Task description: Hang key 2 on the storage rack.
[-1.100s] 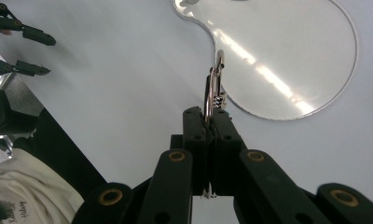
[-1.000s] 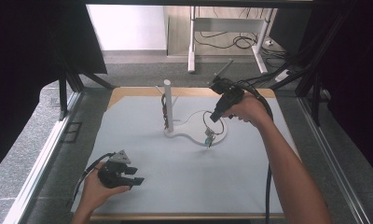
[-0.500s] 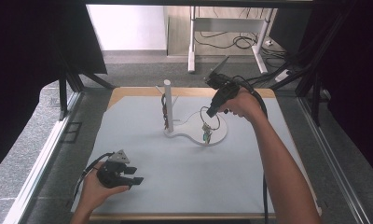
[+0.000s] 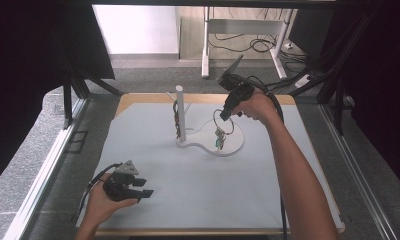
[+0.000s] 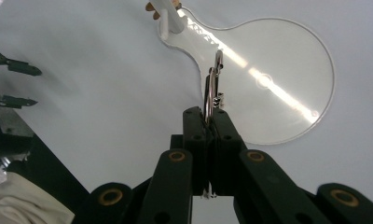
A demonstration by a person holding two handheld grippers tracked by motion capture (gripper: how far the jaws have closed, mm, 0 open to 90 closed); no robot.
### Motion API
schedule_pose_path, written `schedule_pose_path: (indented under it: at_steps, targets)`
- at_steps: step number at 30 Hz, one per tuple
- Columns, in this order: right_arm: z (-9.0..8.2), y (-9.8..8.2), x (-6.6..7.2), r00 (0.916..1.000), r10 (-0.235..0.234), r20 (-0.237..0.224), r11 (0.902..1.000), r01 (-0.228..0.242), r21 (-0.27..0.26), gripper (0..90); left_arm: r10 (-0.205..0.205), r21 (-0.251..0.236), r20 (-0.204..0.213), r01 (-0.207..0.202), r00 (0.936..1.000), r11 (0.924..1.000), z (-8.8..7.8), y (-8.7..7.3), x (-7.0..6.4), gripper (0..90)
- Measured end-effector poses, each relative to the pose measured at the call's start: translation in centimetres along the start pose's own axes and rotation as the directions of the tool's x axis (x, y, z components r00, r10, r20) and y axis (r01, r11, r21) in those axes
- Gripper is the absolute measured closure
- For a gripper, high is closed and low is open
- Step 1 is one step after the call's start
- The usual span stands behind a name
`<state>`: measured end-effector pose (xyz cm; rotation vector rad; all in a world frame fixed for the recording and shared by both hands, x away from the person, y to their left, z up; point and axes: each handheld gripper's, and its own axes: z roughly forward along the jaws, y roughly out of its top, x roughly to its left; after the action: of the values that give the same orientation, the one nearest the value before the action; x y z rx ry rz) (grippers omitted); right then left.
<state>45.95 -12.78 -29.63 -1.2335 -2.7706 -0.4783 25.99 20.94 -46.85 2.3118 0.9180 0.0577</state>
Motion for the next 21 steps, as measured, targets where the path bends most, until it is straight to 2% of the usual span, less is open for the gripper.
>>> schedule_pose_path:
  at_steps: [21]
  targets:
    - [0.0,1.8,0.2,0.9999,-0.002,0.013,0.9999,0.002,-0.011,86.9,-0.001,-0.005,0.0,0.001,1.0,1.0,-0.3,-0.1,0.1,48.9]
